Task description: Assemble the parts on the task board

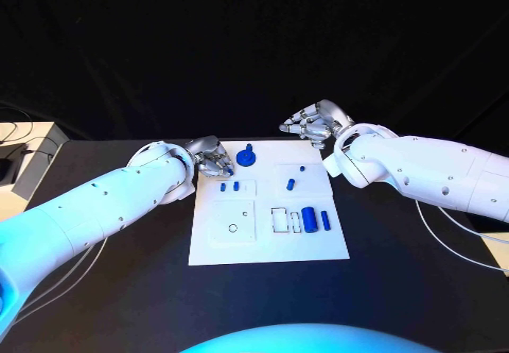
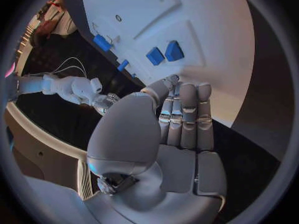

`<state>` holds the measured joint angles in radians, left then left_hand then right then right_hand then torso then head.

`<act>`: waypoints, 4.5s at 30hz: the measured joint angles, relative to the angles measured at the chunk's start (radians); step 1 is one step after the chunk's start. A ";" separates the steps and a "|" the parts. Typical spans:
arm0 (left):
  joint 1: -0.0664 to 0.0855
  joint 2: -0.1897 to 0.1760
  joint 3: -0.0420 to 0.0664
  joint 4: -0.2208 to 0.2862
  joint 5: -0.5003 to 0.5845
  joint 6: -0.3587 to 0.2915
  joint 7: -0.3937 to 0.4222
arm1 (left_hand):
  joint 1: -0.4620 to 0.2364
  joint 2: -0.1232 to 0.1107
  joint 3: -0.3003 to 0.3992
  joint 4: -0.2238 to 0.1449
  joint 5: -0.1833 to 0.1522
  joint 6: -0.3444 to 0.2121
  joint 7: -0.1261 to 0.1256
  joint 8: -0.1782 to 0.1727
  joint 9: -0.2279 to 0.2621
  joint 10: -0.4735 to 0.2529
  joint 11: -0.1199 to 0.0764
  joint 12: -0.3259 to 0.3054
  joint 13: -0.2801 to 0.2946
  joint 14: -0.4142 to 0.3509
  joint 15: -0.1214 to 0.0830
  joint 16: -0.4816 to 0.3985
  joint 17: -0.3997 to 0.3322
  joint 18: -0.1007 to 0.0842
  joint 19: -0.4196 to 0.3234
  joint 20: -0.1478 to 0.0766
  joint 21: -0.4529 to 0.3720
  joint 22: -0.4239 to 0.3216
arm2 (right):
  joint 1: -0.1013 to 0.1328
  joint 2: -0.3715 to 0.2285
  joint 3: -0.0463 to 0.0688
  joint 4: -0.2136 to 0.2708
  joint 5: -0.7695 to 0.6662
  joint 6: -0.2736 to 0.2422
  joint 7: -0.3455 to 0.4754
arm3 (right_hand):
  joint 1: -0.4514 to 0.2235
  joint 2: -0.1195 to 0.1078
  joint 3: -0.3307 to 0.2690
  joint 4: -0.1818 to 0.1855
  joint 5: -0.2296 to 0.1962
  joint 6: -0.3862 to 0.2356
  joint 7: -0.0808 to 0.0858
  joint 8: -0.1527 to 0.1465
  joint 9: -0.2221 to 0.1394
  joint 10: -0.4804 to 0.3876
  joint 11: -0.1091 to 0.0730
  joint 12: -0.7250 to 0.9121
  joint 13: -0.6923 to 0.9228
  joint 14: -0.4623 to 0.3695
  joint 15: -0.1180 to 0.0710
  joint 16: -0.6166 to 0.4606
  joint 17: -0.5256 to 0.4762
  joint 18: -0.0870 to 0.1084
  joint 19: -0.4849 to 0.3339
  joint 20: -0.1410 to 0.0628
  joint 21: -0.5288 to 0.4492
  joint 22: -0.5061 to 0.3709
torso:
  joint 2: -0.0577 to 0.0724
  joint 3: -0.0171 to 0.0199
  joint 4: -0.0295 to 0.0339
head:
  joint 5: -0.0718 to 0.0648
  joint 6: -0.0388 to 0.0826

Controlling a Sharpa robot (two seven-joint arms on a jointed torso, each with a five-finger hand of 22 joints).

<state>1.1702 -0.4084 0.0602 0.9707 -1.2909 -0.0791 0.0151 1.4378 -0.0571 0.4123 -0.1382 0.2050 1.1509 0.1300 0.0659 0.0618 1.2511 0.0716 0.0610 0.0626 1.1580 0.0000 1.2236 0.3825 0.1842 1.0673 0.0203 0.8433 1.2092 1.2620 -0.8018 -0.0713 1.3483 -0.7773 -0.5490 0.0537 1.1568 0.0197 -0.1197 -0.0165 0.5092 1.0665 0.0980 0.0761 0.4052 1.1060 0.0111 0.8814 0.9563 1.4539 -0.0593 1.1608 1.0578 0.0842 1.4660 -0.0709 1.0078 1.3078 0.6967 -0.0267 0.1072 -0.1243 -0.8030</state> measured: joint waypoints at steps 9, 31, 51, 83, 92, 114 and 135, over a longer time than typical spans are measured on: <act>0.001 0.012 -0.002 -0.010 -0.003 0.001 -0.002 | 0.000 0.000 0.000 0.000 0.000 -0.004 0.004 -0.001 0.000 0.000 0.000 0.000 -0.001 0.000 0.000 0.000 0.001 0.000 0.002 -0.002 0.000 0.000 | 0.000 -0.001 0.000 0.000 0.000 0.000 0.000 | 0.000 0.000 0.000 0.000 0.000 0.000 0.000 0.000 0.000 0.000 0.000 0.000 0.000 0.000 0.000 0.000 0.000 0.000 0.000 0.000 0.000 0.000 | 0.000 0.0001 0.0000 | -0.002 0.001; 0.006 0.023 -0.008 -0.022 -0.012 0.022 -0.017 | 0.000 0.000 -0.008 0.009 0.000 -0.003 0.004 -0.008 0.000 0.000 0.000 0.000 -0.001 0.000 0.000 0.000 0.004 0.000 0.001 -0.001 -0.004 -0.001 | 0.000 -0.002 0.000 -0.001 0.000 0.000 0.000 | 0.000 0.000 0.000 0.000 0.000 0.000 0.000 0.000 0.000 0.000 0.000 0.000 0.000 0.000 0.000 0.000 0.000 0.000 0.000 0.000 0.000 0.000 | -0.001 -0.0018 0.0014 | -0.008 -0.002; -0.002 0.012 -0.014 -0.003 -0.027 0.024 -0.037 | -0.005 -0.016 -0.018 0.007 0.000 -0.163 -0.028 -0.007 -0.001 -0.011 0.004 0.000 0.000 -0.017 0.005 0.000 0.012 0.000 0.001 -0.001 -0.016 -0.008 | 0.000 -0.004 0.000 -0.002 0.000 0.000 0.000 | 0.000 0.000 0.000 0.000 0.000 -0.001 -0.001 0.000 0.000 -0.004 -0.004 0.000 0.000 0.000 0.000 0.000 0.000 0.000 0.000 0.000 0.000 0.000 | 0.000 -0.0018 0.0013 | -0.008 -0.002; -0.001 -0.102 0.031 0.031 0.084 -0.050 -0.039 | -0.015 -0.035 0.000 0.048 0.000 -0.119 0.013 -0.002 0.000 -0.065 0.022 0.006 0.000 -0.074 0.016 -0.109 -0.048 -0.008 -0.036 0.006 -0.090 -0.047 | 0.000 -0.037 -0.001 -0.031 -0.042 0.026 0.027 | 0.189 0.009 0.098 -0.137 -0.081 -0.021 0.040 -0.011 -0.186 0.043 0.043 -0.641 -0.683 -0.049 0.031 -0.196 -0.159 0.038 -0.007 0.015 -0.287 0.000 | -0.003 -0.0024 0.0022 | -0.007 0.013; -0.001 -0.202 0.053 0.130 0.522 -0.095 0.017 | -0.045 -0.039 -0.106 0.118 0.000 -0.133 0.007 -0.002 0.000 -0.158 0.064 0.005 -0.002 -0.257 0.097 -0.524 -0.252 -0.070 -0.237 0.092 -0.438 -0.288 | -0.001 -0.063 -0.009 -0.041 -0.220 0.082 0.051 | 0.213 -0.003 0.165 -0.209 -0.200 0.018 0.035 -0.011 -0.293 0.079 0.068 -0.804 -0.893 -0.034 0.041 -0.185 -0.163 0.053 -0.002 0.031 -0.286 0.000 | -0.006 -0.0046 0.0057 | -0.020 0.035; -0.129 -0.398 0.125 0.386 1.075 -0.044 0.217 | -0.001 -0.019 -0.206 0.152 0.003 -0.105 0.005 -0.003 0.000 -0.105 0.048 0.000 -0.005 -0.004 0.114 -1.156 -0.309 -0.086 -0.081 0.123 -0.777 -0.897 | -0.062 -0.071 -0.017 -0.047 -0.710 0.142 -0.038 | 0.209 -0.072 0.193 -0.145 -0.225 0.040 0.025 -0.011 -0.333 0.051 0.077 -0.812 -0.895 -0.023 0.045 -0.213 -0.243 0.062 -0.002 0.038 -0.336 0.000 | -0.014 -0.0122 0.0151 | -0.043 0.040; -0.142 -0.416 0.129 0.438 1.079 -0.021 0.267 | -0.001 -0.019 -0.195 0.136 0.009 -0.101 0.009 -0.003 0.000 -0.120 0.055 0.000 -0.005 -0.013 0.113 -1.159 -0.303 -0.086 -0.046 0.119 -0.767 -0.950 | -0.089 -0.019 -0.018 -0.085 -0.781 0.150 -0.096 | 0.213 -0.087 0.236 -0.101 -0.215 0.044 0.029 -0.011 -0.333 0.051 0.076 -0.816 -0.895 -0.023 0.045 -0.174 -0.294 0.069 -0.003 0.039 -0.357 0.000 | -0.012 -0.0113 0.0164 | -0.045 0.041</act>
<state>1.0283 -0.8242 0.1896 1.4092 -0.2119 -0.1001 0.2818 1.4370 -0.0765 0.2172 -0.0025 0.2140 1.0495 0.1388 0.0633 0.0614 1.1309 0.1270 0.0609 0.0581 1.1451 0.1126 0.0645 0.0791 0.0984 1.0218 0.1394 0.0765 0.2591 1.1727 -0.8212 -0.0892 1.2638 -1.5581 -0.3990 -0.0422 1.3699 -0.0674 0.1167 -0.1173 0.2941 1.1104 0.1267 0.0655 0.0723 1.1573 0.0876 0.0654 0.0615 1.4312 -0.0147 0.9867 0.7643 0.1534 1.4625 -0.0315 0.6504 1.3077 0.6848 -0.0380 0.1236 -0.1696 -0.7618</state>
